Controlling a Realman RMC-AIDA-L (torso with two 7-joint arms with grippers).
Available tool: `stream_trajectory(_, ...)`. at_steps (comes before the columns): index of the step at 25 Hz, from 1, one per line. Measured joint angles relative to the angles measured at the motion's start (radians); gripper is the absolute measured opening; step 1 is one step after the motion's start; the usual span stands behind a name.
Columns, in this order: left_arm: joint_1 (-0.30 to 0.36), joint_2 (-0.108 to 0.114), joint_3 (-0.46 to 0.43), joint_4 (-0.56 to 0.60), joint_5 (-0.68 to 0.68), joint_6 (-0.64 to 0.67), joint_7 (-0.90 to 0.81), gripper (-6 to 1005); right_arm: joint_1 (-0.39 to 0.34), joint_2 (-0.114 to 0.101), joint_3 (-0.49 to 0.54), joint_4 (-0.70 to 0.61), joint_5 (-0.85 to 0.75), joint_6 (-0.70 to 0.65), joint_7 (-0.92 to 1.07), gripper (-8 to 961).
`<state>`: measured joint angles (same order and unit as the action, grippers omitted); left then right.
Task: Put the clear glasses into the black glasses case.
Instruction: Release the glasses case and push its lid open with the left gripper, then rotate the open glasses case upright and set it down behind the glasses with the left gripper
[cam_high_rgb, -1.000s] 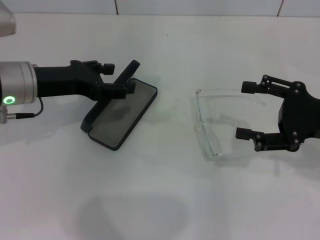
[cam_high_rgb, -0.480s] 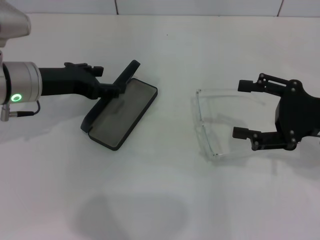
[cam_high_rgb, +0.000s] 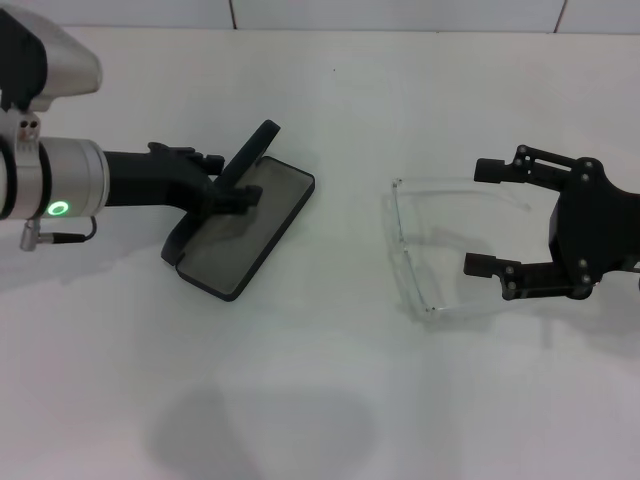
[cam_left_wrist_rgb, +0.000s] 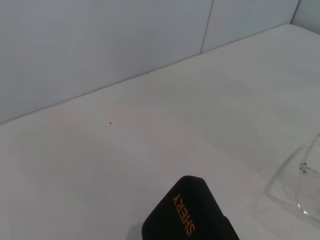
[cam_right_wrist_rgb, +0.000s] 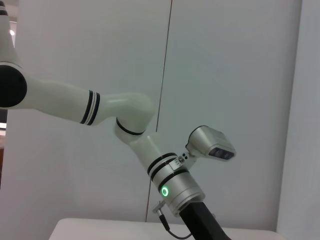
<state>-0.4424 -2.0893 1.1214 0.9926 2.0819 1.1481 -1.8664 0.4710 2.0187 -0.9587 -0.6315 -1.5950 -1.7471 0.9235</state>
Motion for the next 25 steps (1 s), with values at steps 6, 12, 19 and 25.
stream_trajectory(6,-0.015,0.002,-0.001,-0.001,-0.001,-0.001,-0.001,745,0.001,0.0,0.0,0.001,0.0,0.0,0.0,870)
stream_trajectory(12,-0.019,0.003,0.0,0.0,0.002,-0.012,0.006,481,-0.002,0.0,0.0,0.003,0.001,-0.018,-0.001,870)
stream_trajectory(19,-0.029,0.003,-0.001,0.011,0.001,-0.013,0.023,310,-0.011,-0.001,0.0,0.003,-0.002,-0.047,-0.002,870)
stream_trajectory(25,-0.076,0.001,0.002,-0.004,-0.005,-0.014,0.08,271,-0.026,0.0,0.0,0.012,-0.005,-0.068,-0.033,869)
